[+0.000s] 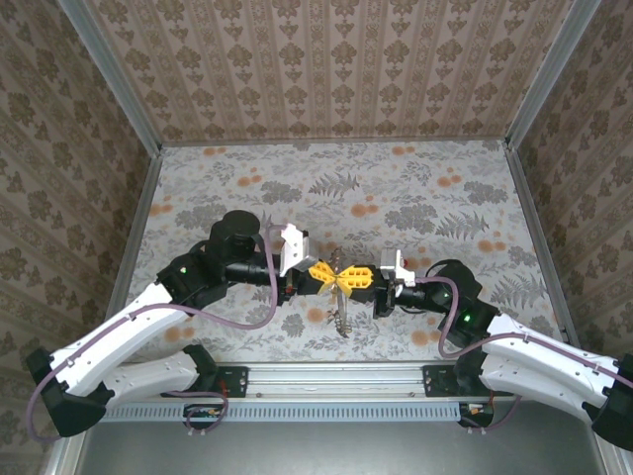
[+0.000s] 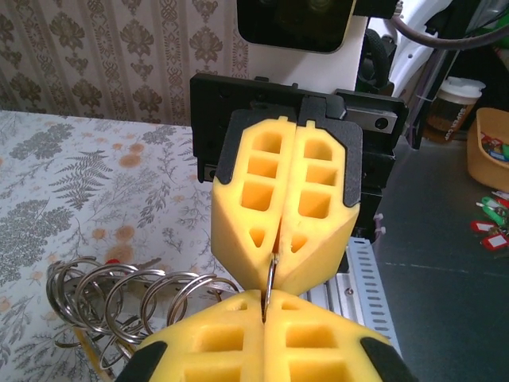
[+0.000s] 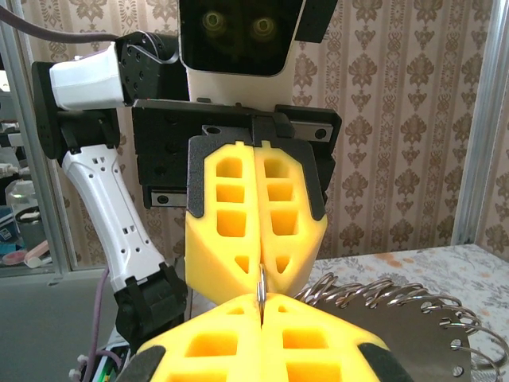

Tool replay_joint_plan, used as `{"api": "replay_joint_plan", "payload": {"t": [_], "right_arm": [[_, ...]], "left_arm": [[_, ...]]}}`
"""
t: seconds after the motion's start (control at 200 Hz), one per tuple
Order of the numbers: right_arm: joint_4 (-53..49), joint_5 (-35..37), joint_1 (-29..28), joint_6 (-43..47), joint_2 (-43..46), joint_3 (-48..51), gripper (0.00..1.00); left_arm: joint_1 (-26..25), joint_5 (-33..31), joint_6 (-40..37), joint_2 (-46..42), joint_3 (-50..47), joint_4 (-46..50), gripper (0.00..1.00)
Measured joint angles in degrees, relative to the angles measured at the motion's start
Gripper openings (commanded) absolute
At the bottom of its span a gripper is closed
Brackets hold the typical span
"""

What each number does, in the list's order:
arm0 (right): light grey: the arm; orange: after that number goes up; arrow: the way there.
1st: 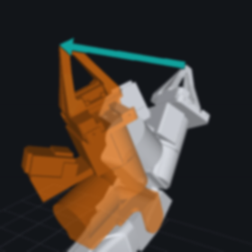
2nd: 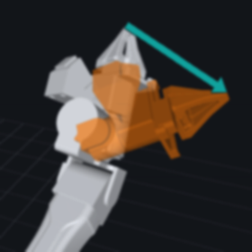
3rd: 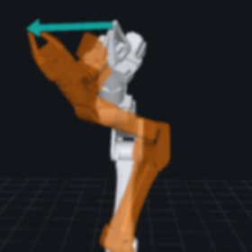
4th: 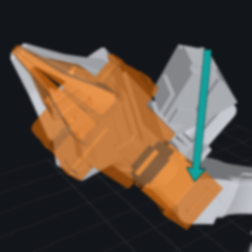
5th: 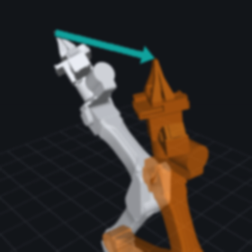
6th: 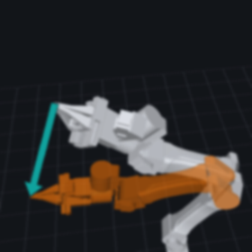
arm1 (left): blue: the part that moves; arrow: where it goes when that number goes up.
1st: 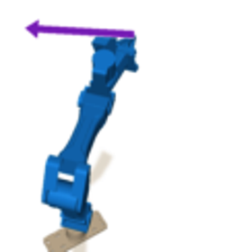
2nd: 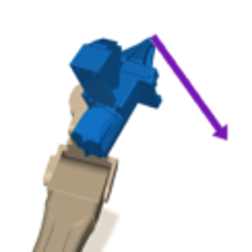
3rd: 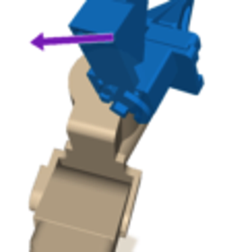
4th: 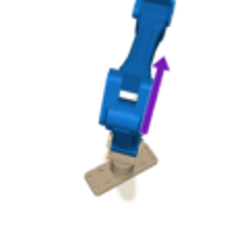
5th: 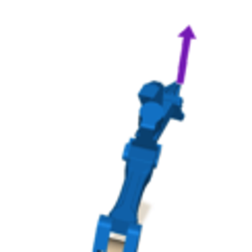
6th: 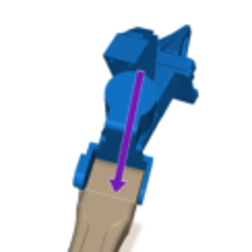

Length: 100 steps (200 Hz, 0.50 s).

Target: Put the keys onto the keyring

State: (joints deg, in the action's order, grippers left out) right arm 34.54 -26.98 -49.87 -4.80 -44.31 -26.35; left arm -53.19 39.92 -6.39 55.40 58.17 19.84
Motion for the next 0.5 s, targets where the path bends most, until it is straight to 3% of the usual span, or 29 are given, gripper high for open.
{"api": "replay_joint_plan", "payload": {"t": [0.1,0.185,0.23,0.285,0.5], "right_arm": [[0.0,0.2,0.0,0.0,0.0,0.1,0.02],[-0.9,1.4,-0.1,-0.2,0.1,0.1,0.46],[-2.6,2.9,-0.2,-0.5,0.6,0.0,0.80],[-5.8,5.8,-0.4,-1.4,2.0,0.1,0.98],[-26.4,21.7,-0.4,-4.6,16.6,-1.3,1.00]], "left_arm": [[0.1,0.0,0.0,0.0,-0.2,0.0,0.00],[0.3,-0.3,0.0,0.0,-0.2,0.1,0.00],[0.4,-1.1,-0.1,0.3,-0.2,0.5,0.00],[1.0,-2.3,-0.1,0.5,-0.3,0.9,0.00],[5.8,-5.5,0.2,0.5,-2.3,3.2,0.00]]}}
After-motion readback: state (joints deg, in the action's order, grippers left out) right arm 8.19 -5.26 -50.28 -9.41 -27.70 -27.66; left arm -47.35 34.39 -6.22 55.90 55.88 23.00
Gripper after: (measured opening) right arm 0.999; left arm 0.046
